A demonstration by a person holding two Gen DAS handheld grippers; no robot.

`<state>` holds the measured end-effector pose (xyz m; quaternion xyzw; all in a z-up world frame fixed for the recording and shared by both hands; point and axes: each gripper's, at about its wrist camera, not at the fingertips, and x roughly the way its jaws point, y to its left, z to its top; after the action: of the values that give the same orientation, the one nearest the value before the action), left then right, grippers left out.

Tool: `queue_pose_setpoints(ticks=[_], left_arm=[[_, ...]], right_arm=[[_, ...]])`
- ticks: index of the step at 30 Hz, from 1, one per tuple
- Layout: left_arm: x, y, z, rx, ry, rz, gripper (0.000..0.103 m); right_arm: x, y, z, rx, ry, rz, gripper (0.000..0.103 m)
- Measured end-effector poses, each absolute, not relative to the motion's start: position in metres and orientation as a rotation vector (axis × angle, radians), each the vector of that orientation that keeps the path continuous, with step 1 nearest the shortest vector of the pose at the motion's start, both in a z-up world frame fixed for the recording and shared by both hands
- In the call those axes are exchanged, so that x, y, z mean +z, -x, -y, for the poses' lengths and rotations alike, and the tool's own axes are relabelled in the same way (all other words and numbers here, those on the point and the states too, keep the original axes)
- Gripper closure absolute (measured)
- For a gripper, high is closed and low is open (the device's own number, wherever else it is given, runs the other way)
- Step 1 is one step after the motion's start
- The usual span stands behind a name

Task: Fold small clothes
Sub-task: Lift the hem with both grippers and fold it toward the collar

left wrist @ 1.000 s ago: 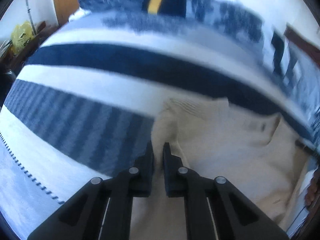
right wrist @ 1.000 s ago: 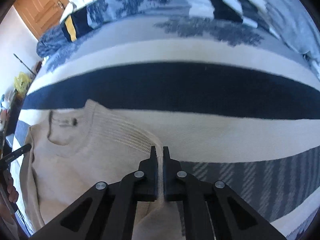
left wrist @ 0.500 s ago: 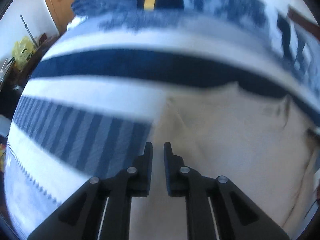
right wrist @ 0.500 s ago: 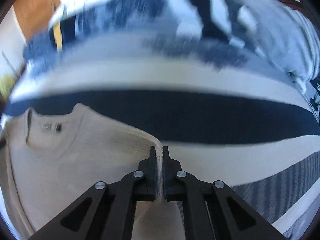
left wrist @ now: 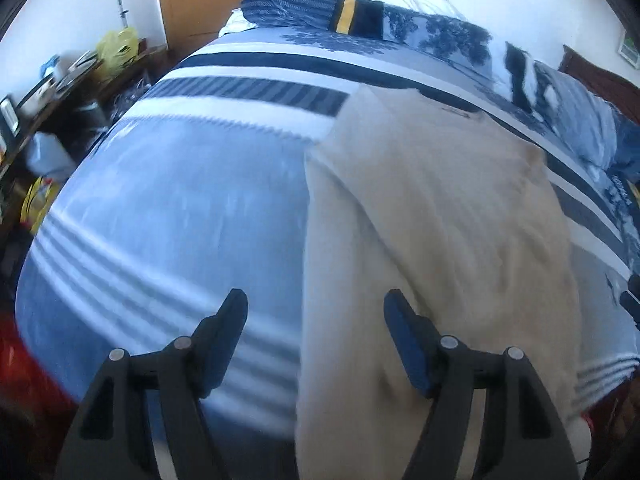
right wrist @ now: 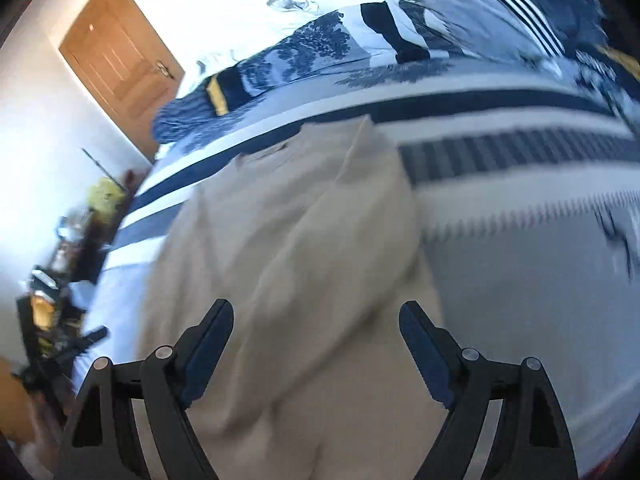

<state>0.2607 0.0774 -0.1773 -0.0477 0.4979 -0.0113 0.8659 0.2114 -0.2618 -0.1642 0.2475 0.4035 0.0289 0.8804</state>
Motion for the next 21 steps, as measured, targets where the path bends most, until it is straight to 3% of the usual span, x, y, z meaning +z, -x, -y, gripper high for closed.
queue_pose_setpoints(ticks=[9, 21], left_arm=[[-0.175, -0.176, -0.053, -0.048, -0.009, -1.054, 0.03], [-0.241, -0.158, -0.072, -0.093, 0.141, -1.14, 0.03]], right_arm=[[-0.154, -0.123, 0.255, 0.043, -0.496, -0.872, 0.015], [-0.253, -0.074, 0.274, -0.043, -0.594, -0.983, 0.024]])
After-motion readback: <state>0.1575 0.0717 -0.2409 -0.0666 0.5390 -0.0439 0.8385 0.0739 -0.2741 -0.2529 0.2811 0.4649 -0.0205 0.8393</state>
